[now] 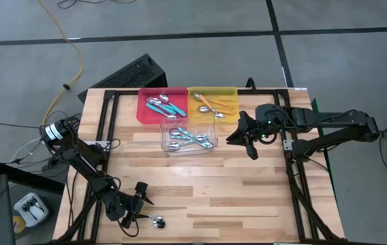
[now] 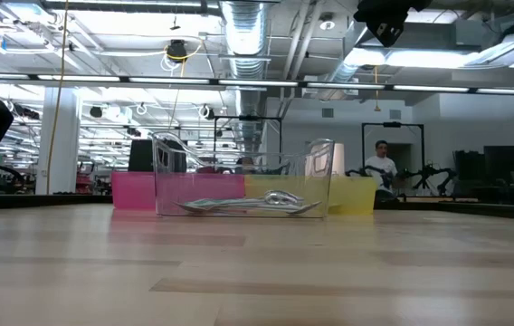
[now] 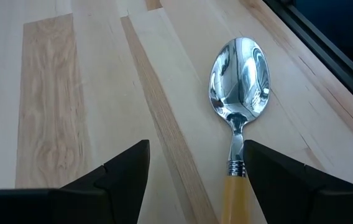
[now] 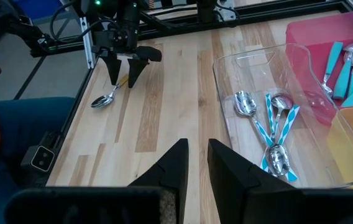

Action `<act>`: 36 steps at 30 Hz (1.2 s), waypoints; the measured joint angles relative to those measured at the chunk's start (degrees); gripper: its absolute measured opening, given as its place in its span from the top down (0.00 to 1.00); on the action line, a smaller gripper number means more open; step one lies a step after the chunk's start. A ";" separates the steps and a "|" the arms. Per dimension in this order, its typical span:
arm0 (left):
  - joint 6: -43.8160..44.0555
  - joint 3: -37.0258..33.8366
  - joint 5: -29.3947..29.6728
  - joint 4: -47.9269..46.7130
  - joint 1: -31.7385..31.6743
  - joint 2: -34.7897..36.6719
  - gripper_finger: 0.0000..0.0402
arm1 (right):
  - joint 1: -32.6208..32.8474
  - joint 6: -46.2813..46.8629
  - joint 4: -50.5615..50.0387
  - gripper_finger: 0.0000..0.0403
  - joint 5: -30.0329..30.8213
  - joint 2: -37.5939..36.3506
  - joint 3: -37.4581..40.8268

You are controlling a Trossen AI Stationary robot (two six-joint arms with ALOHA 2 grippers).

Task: Sort silverware by color (type)
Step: Put the yellow spoon into the yellow bin

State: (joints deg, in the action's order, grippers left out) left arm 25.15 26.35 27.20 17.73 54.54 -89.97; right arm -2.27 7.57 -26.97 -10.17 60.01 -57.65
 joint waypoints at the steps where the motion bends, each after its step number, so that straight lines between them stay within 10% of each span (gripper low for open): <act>1: 0.01 0.00 0.00 0.00 0.00 0.00 0.39 | -0.02 0.00 0.00 0.78 0.00 0.00 0.00; 36: 1.45 1.28 -1.64 -8.71 0.85 -0.39 0.42 | -0.02 0.00 0.01 0.78 0.01 0.00 0.00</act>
State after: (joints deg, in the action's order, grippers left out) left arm 26.59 27.63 25.56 9.02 55.40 -90.36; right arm -2.28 7.57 -26.97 -10.17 60.01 -57.65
